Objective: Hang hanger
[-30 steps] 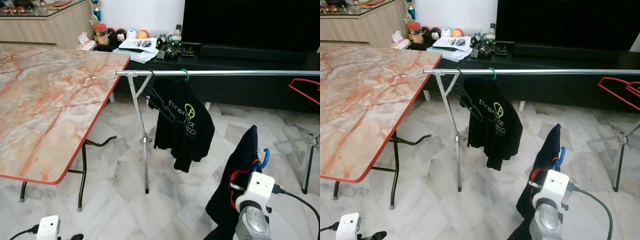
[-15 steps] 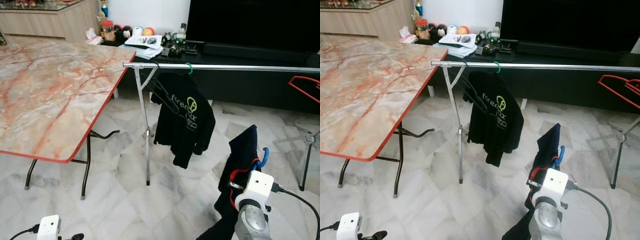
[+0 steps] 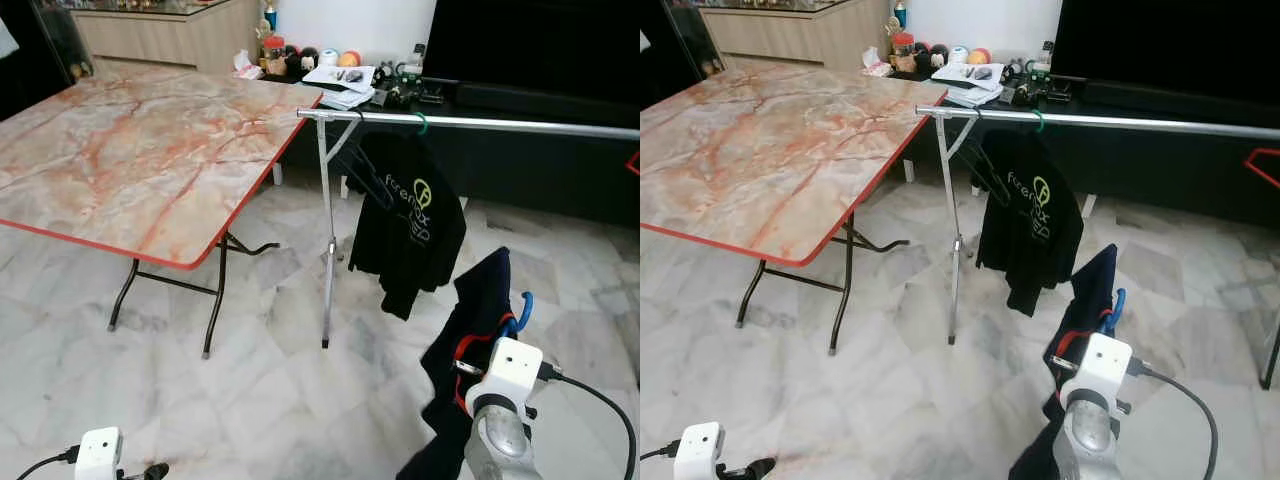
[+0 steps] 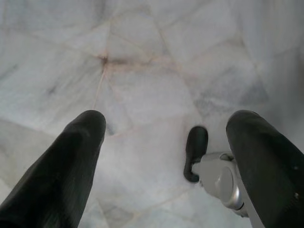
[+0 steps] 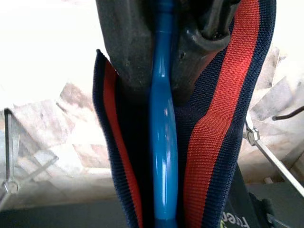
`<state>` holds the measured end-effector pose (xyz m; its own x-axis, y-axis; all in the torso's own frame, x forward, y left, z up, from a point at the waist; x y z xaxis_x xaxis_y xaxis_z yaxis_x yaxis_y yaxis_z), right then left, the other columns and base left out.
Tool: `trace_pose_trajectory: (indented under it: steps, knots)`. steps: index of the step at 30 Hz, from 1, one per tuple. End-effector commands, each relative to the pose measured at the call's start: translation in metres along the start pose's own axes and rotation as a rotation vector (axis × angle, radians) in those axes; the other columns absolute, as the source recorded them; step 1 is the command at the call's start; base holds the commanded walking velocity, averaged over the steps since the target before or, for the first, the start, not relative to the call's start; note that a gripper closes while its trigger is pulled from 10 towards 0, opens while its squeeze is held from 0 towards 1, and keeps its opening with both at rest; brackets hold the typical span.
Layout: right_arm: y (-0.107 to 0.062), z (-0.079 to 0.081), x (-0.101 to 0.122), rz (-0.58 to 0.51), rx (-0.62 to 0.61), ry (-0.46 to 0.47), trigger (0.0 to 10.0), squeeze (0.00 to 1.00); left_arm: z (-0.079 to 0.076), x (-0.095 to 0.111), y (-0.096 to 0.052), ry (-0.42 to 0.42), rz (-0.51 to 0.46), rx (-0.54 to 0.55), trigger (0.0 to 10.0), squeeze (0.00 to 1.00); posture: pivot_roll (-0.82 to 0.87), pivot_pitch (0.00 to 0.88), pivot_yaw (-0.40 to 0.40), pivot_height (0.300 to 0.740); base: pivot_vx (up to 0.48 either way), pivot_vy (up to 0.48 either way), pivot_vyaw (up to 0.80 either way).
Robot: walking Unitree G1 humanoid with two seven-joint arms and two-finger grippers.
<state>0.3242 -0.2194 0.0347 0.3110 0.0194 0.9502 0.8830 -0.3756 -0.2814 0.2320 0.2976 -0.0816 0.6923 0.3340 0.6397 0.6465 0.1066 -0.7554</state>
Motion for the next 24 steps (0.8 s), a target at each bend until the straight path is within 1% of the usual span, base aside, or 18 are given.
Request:
trace_pose_trajectory:
  steps: [1, 8, 11, 20, 24]
  knots:
    - [0.001, -0.008, 0.004, -0.019, -0.029, -0.01, 10.0, 0.0, 0.003, -0.003, -0.001, -0.004, 0.007, 0.007, 10.0, 0.0, 0.04, 0.059, 0.031, 0.74, -0.3, 0.0, 0.0]
    - [0.002, -0.01, 0.003, -0.01, -0.036, -0.02, 10.0, 0.0, 0.004, -0.003, -0.001, -0.004, 0.006, 0.008, 10.0, 0.0, 0.04, 0.061, 0.03, 0.74, -0.303, 0.0, 0.0]
    - [0.004, -0.009, 0.0, 0.016, -0.028, -0.041, 10.0, 0.0, 0.003, -0.002, -0.001, 0.003, -0.001, 0.01, 10.0, 0.0, 0.05, 0.059, 0.029, 0.74, 0.0, 0.0, 0.0]
    - [0.008, -0.004, 0.002, 0.021, -0.011, -0.047, 10.0, 0.0, 0.001, 0.002, 0.0, -0.005, -0.022, 0.008, 10.0, 0.0, 0.05, 0.054, 0.024, 0.74, 0.0, 0.0, 0.0]
    - [0.01, 0.001, 0.002, 0.035, 0.035, -0.07, 10.0, 0.0, -0.001, 0.006, 0.0, 0.012, -0.043, -0.007, 10.0, 0.0, 0.05, 0.054, 0.022, 0.74, 0.0, 0.0, 0.0]
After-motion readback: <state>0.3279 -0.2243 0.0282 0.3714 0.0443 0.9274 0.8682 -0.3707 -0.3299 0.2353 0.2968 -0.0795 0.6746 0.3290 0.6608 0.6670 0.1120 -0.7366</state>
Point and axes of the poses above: a point about 5 cm out from each wrist's last joint towards the gripper, its own y axis pointing out of the wrist towards the gripper, its own x axis along the axis of the wrist's last joint, z = x × y, the point moved 5 cm from there along y, pointing out of the wrist towards the gripper, and after that the axes turned 9 degrees about -y, right-handed, at the moved point
